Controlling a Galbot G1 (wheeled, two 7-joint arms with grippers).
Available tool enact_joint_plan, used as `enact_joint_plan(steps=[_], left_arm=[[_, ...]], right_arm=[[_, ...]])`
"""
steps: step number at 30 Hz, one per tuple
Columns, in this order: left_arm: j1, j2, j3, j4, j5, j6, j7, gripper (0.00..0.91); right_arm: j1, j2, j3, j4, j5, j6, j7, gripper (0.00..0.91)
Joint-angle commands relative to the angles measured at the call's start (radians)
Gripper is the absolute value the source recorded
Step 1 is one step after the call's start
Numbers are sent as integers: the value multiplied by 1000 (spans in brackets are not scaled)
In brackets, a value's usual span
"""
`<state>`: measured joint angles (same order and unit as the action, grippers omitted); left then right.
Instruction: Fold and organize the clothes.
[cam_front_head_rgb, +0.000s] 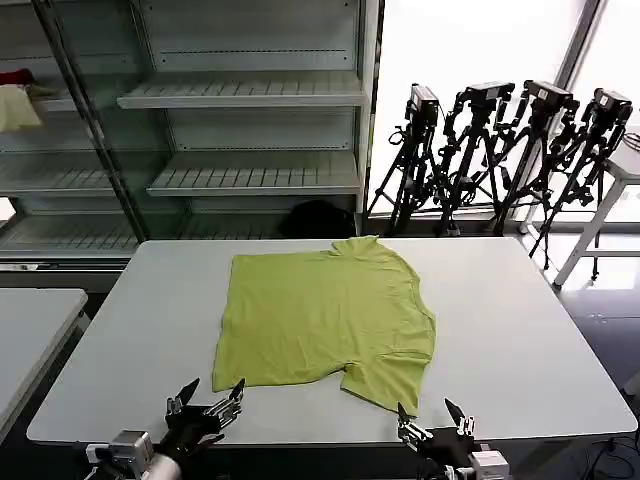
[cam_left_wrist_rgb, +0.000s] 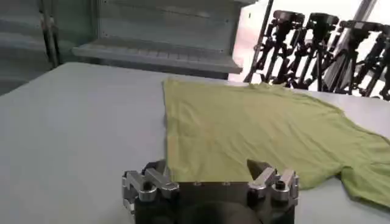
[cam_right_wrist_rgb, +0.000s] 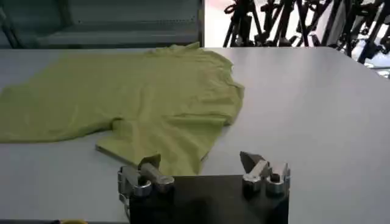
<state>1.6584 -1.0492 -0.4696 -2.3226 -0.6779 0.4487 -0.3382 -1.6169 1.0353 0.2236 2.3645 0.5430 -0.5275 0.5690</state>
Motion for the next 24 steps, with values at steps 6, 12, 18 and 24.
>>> enact_joint_plan(steps=[6, 12, 18, 24], left_arm=[[-94, -11, 9, 144, -34, 29, 13, 907], [-91, -14, 15, 148, -30, 27, 14, 877], [-92, -18, 18, 164, -25, 17, 14, 393], [-88, -22, 25, 163, -22, 10, 20, 20]], right_arm=[[80, 21, -42, -50, 9, -51, 14, 907], [96, 27, -53, -65, 9, -51, 16, 907], [102, 36, -58, -96, 9, -50, 12, 584], [106, 43, -59, -109, 11, -48, 12, 222]])
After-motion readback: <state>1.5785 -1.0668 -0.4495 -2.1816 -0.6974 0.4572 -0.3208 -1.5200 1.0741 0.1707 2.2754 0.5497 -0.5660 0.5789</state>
